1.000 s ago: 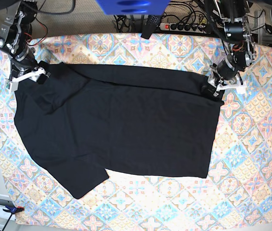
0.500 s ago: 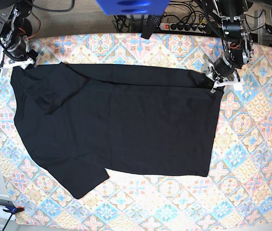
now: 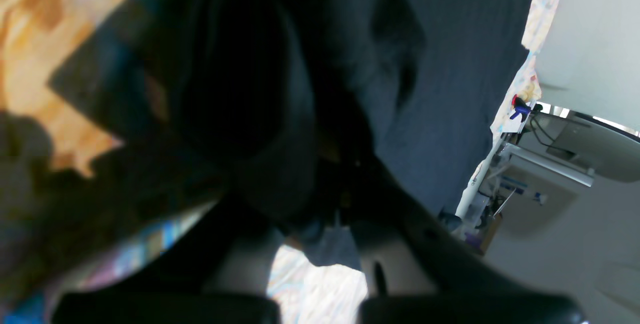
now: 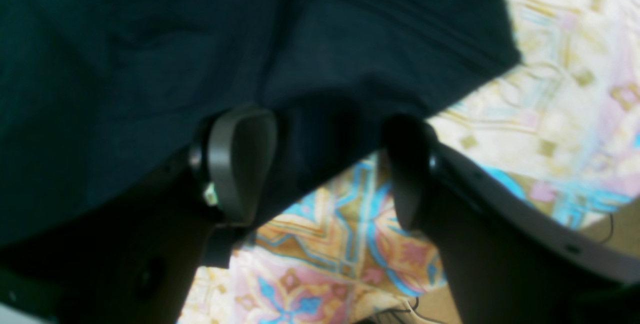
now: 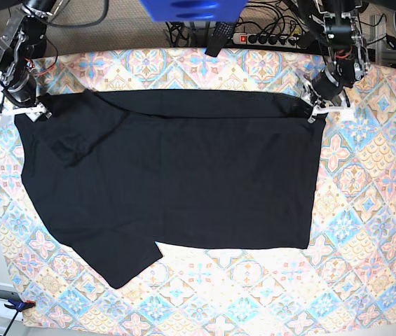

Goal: Fold the T-shirt properly
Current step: 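Drag the held shirt edge further toward the robot with both grippers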

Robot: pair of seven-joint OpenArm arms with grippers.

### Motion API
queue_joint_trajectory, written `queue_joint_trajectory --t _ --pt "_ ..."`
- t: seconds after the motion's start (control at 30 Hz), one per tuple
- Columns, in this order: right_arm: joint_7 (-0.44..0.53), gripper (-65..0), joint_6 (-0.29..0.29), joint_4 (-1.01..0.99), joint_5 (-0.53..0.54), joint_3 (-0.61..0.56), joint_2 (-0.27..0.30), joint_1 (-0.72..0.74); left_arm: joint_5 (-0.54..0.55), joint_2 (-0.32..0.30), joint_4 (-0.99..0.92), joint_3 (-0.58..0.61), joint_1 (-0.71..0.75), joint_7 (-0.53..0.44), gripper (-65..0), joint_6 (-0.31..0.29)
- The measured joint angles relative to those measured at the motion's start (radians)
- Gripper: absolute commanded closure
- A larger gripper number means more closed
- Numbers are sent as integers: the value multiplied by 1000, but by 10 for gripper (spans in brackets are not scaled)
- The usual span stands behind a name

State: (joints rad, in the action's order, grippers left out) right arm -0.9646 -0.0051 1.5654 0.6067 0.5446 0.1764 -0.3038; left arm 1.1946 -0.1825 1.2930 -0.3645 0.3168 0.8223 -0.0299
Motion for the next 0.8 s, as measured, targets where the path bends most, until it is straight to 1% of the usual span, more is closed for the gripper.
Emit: queue_joint_trajectory --t 0.13,0.67,0.8 --pt "3 -383 0 -45 3 0 0 13 4 0 1 0 8 0 0 0" --pt "11 -385 1 -110 -1 1 6 6 7 0 2 0 13 0 0 -1" --pt "10 -385 0 -113 0 0 23 8 7 0 2 0 13 1 0 0"
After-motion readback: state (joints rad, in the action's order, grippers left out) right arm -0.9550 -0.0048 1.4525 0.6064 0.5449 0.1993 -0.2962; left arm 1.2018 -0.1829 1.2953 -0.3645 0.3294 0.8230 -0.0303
